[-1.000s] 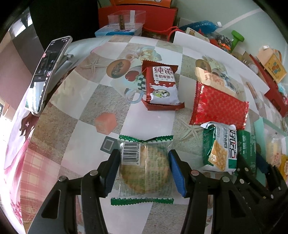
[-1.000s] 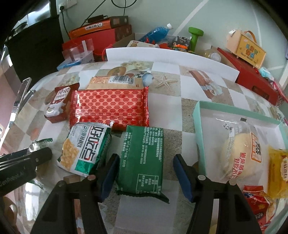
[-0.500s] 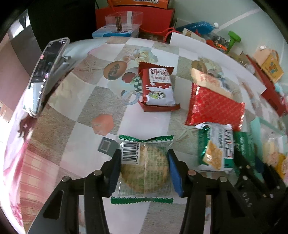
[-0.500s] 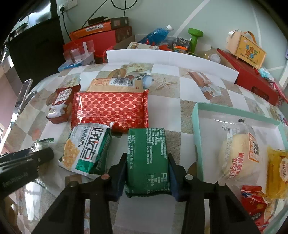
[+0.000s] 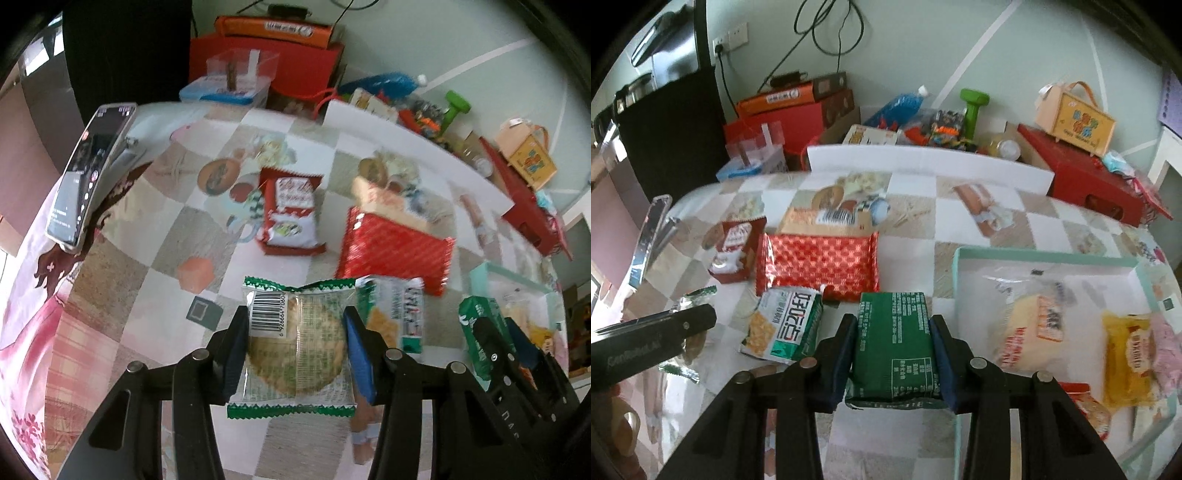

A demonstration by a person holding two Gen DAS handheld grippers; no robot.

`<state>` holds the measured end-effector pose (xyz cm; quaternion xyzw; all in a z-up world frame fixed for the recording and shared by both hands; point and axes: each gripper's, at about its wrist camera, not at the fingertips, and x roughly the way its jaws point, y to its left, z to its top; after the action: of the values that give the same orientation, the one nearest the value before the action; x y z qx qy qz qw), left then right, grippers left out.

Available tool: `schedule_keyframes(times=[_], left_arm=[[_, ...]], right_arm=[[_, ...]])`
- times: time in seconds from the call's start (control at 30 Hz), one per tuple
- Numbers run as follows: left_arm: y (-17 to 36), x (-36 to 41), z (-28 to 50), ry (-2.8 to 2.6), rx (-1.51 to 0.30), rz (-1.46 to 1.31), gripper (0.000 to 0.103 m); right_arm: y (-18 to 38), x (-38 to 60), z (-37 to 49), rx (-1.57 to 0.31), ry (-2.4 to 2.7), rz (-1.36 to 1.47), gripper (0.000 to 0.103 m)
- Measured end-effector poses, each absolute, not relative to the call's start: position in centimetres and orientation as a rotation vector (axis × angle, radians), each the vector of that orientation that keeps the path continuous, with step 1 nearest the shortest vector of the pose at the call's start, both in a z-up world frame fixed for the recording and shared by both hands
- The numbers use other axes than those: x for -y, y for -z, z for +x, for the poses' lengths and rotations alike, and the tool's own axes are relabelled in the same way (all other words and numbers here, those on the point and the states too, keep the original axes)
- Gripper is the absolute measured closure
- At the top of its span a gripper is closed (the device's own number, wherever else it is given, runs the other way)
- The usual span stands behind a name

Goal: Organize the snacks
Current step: 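Carry the biscuit packet with the left tool while the right tool carries the green packet to the tray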

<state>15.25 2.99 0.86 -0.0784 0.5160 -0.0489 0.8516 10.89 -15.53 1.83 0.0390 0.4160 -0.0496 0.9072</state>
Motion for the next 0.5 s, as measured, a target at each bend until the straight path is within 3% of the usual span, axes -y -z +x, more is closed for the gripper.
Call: schedule_keyframes(times=[0.5], left_arm=[[-3.5, 0.6, 13.9, 0.209, -1.028, -0.161, 0.052]], right_arm=[[-4.3, 18.6, 8.0, -0.800, 0.167, 0.116, 0.061]])
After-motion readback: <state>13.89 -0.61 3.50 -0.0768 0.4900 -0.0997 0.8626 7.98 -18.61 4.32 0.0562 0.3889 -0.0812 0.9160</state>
